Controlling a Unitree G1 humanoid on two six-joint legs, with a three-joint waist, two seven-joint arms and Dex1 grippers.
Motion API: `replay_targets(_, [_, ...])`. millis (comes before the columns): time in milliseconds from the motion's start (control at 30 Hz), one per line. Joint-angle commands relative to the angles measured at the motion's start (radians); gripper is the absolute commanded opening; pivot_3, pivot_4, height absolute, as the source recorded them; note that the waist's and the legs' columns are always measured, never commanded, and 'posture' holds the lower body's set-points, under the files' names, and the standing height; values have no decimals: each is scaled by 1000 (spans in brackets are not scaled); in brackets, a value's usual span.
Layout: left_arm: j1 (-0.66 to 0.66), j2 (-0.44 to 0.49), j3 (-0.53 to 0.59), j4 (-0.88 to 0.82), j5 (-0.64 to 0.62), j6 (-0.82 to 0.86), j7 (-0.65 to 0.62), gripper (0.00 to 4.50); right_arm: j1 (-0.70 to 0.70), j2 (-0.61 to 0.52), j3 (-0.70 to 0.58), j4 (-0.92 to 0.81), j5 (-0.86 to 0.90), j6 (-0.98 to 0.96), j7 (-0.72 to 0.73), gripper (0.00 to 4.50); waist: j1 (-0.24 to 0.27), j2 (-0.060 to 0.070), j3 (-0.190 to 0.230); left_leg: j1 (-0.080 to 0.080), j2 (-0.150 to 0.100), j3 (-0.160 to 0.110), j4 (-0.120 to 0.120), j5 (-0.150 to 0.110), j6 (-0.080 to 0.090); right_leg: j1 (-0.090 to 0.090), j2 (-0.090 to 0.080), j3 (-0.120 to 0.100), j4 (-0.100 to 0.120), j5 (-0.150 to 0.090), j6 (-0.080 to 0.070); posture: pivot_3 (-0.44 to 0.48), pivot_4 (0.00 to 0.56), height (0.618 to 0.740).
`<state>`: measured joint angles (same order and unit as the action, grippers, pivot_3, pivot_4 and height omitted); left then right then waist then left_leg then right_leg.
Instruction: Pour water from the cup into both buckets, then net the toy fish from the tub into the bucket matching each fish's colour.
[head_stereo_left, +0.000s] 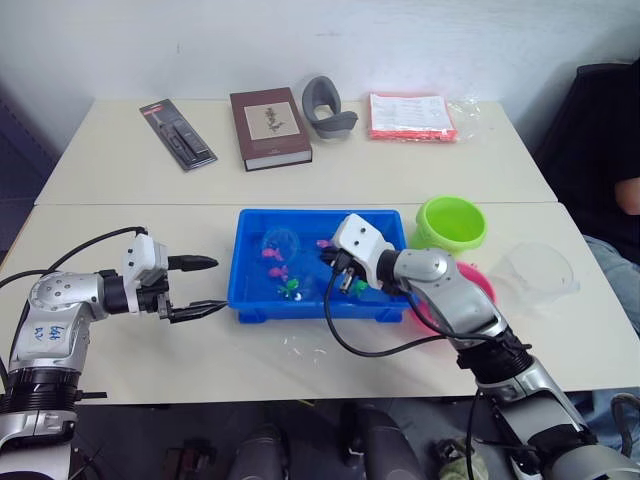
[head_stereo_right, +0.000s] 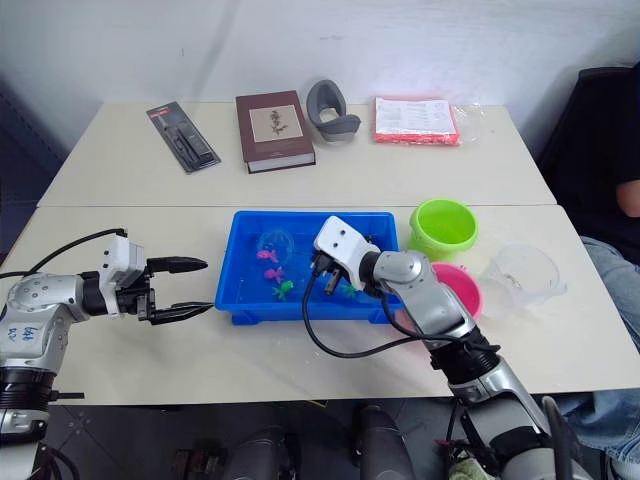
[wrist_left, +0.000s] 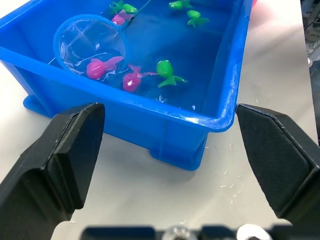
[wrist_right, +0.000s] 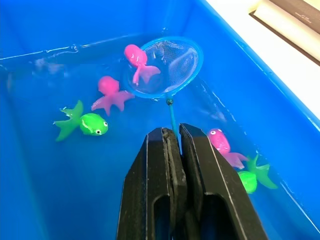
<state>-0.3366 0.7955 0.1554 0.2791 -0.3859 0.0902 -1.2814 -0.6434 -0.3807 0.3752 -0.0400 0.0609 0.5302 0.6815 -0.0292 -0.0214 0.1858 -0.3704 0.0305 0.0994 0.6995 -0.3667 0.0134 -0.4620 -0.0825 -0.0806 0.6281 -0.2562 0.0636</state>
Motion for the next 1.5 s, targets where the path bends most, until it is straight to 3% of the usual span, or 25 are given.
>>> replay_targets(33, [9,-1,7,-35,-12,0,-1,4486,6,10,-37,-53,24,19,10,0,0,0,0,0,0,0,0,0,0,0,0,0,0,0,0,0,150,740])
replay_targets(167, [13,-1,9,-41,-15,3,2,4486,18,24,-105,-117,112,125,24,0,0,0,0,0,0,0,0,0,0,0,0,0,0,0,0,0,150,740])
replay_targets(433, [6,-24,12,-149,-96,101,1,4486,109,-53,-323,-418,380,428,44,0,6,0,0,0,0,-1,1,0,0,1,-1,1,0,0,0,0,150,740])
replay_targets(567, [0,-77,-16,-252,-134,143,21,4486,252,-125,-463,-597,476,521,16,0,14,0,0,0,-1,-2,1,0,0,1,-1,2,-1,0,0,0,150,740])
replay_targets(700, [15,-176,-47,-348,-146,154,95,4486,432,-128,-634,-770,528,571,-74,0,29,0,0,0,-1,-2,1,0,0,2,1,4,0,0,0,0,150,740])
replay_targets(967, [64,-313,-117,-415,-112,121,209,4486,744,-67,-799,-950,536,422,-179,0,29,0,-1,8,-2,0,1,1,0,7,4,7,-2,1,1,0,150,740])
replay_targets(1033, [57,-339,-129,-416,-109,114,231,4486,803,-44,-848,-982,547,395,-202,0,31,0,-1,16,-1,-3,0,1,0,17,3,8,-4,0,0,0,150,740])
replay_targets(1267, [5,-390,-180,-371,-103,106,235,4486,1200,-29,-998,-1007,577,63,-242,0,40,0,-1,17,-2,-3,-1,0,2,19,3,10,-5,0,0,0,150,740])
replay_targets(1400, [-27,-406,-197,-340,-96,96,222,4486,1344,5,-1014,-1007,509,-97,-275,0,34,1,-1,18,-2,-2,-1,-1,3,19,5,11,-5,0,0,0,150,740])
replay_targets(1500, [-41,-414,-214,-325,-94,90,206,4486,1422,16,-1019,-997,299,-225,-268,0,30,1,-2,18,-1,-2,-1,-3,6,19,4,13,-4,0,0,0,150,740])
